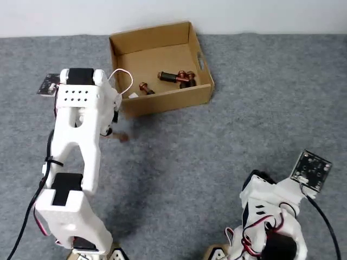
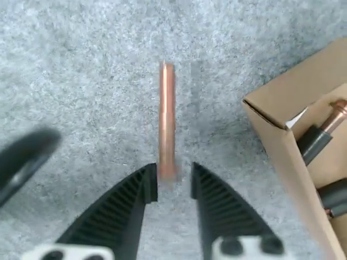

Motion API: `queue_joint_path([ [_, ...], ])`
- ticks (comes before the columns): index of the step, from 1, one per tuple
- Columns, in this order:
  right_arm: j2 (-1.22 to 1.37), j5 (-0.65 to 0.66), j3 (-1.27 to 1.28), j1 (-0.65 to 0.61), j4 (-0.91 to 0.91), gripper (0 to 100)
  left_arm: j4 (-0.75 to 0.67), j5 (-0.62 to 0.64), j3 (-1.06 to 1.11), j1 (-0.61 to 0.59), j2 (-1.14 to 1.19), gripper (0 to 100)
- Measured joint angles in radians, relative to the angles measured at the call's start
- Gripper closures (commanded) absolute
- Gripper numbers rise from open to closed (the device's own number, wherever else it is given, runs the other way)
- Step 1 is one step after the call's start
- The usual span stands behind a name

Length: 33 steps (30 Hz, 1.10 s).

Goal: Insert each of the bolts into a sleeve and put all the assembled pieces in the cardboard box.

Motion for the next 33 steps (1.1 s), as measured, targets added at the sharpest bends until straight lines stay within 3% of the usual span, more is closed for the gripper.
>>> queue_joint_path([
  [7,0.0,0.0,0.0,0.0,0.0,99.1,0.0,-0.118,0.0,0.0,0.0,86],
  [13,0.0,0.0,0.0,0.0,0.0,99.1,0.0,-0.44,0.0,-0.025,0.0,86],
  [18,0.0,0.0,0.0,0.0,0.0,99.1,0.002,-0.918,0.046,-0.041,0.0,86],
  [27,0.0,0.0,0.0,-0.055,0.0,99.1,0.003,-2.01,0.055,-0.041,0.114,86],
  [30,0.0,0.0,0.0,-0.077,0.0,99.1,-0.017,-2.226,0.055,-0.041,0.17,85],
  [33,0.0,0.0,0.0,-0.078,0.0,99.1,-0.075,-2.337,0.055,-0.041,0.207,85],
])
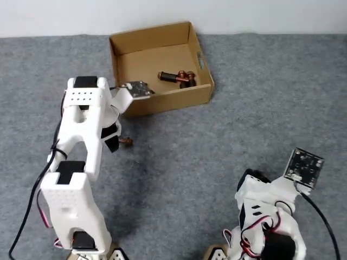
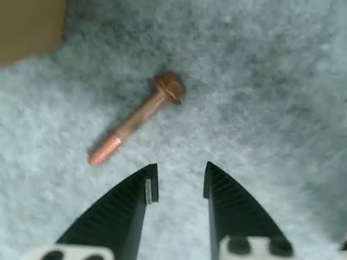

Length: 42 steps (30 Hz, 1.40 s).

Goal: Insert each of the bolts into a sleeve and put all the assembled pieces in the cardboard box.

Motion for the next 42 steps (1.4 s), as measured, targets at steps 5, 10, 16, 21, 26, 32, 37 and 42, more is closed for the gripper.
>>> queue_joint_path([
  [5,0.0,0.0,0.0,-0.002,0.0,99.1,-0.072,-0.087,0.0,0.0,0.011,85],
  [10,0.0,0.0,0.0,-0.002,0.0,99.1,-0.13,-0.104,0.0,0.0,0.034,85],
  [16,0.0,0.0,0.005,-0.003,0.0,99.1,-0.158,-0.132,0.0,0.035,0.118,85],
  [21,-0.003,0.0,0.006,-0.003,0.0,99.1,-0.17,-0.141,-0.038,0.069,0.19,87],
  [26,-0.003,0.0,0.006,-0.003,0.0,99.1,-0.127,-0.11,-0.101,0.075,0.244,100],
  [32,-0.003,0.0,0.006,-0.003,0.0,99.1,0.014,-0.095,-0.163,0.081,0.261,100],
  [37,-0.011,0.0,0.006,-0.003,0.0,99.1,0.064,-0.046,-0.141,0.081,0.201,100],
  [42,-0.011,0.0,0.006,-0.003,0.0,99.1,0.069,0.04,0.023,0.106,-0.049,100],
])
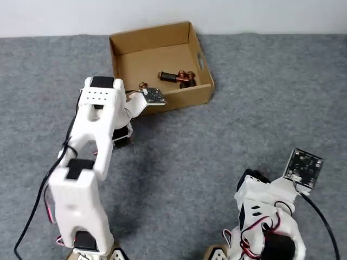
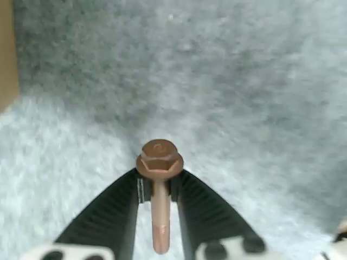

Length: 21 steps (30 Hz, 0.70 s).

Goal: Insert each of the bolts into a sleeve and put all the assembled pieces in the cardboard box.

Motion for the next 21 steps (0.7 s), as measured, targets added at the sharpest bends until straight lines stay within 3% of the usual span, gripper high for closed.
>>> queue_joint_path([
  [7,-0.011,0.0,0.0,0.0,0.0,99.1,0.006,0.135,0.264,0.04,-0.474,99],
  [12,-0.077,0.0,0.0,-0.017,0.0,99.1,0.009,0.419,0.376,0.043,-0.717,99],
  [21,-0.087,0.006,0.0,-0.215,0.0,99.1,-0.124,0.822,0.382,0.043,-0.895,100],
])
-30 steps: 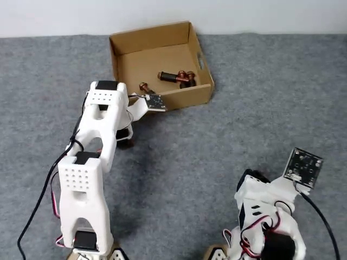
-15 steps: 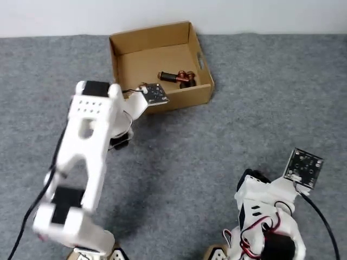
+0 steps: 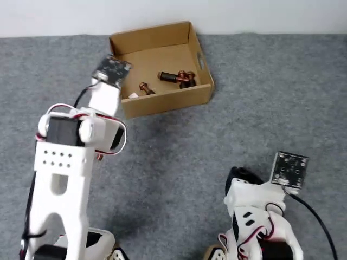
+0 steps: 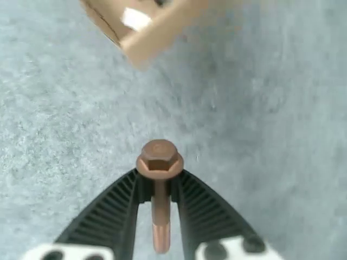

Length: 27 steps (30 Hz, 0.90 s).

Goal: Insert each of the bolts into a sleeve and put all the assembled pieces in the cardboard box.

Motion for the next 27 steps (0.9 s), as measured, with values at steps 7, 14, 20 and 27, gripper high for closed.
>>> queue_joint_path([
  [7,0.0,0.066,0.0,-0.184,-0.014,99.1,-0.015,0.236,0.063,0.055,-0.138,100],
  [14,0.005,0.147,0.015,-0.344,-0.129,99.1,-0.087,0.417,0.311,0.256,-0.368,100],
  [20,0.018,0.238,0.086,-0.436,-0.199,99.1,-0.311,0.488,0.566,0.334,-0.628,100],
  [27,0.015,0.328,0.132,-0.611,-0.276,99.1,-0.54,0.503,0.829,0.367,-0.977,100],
])
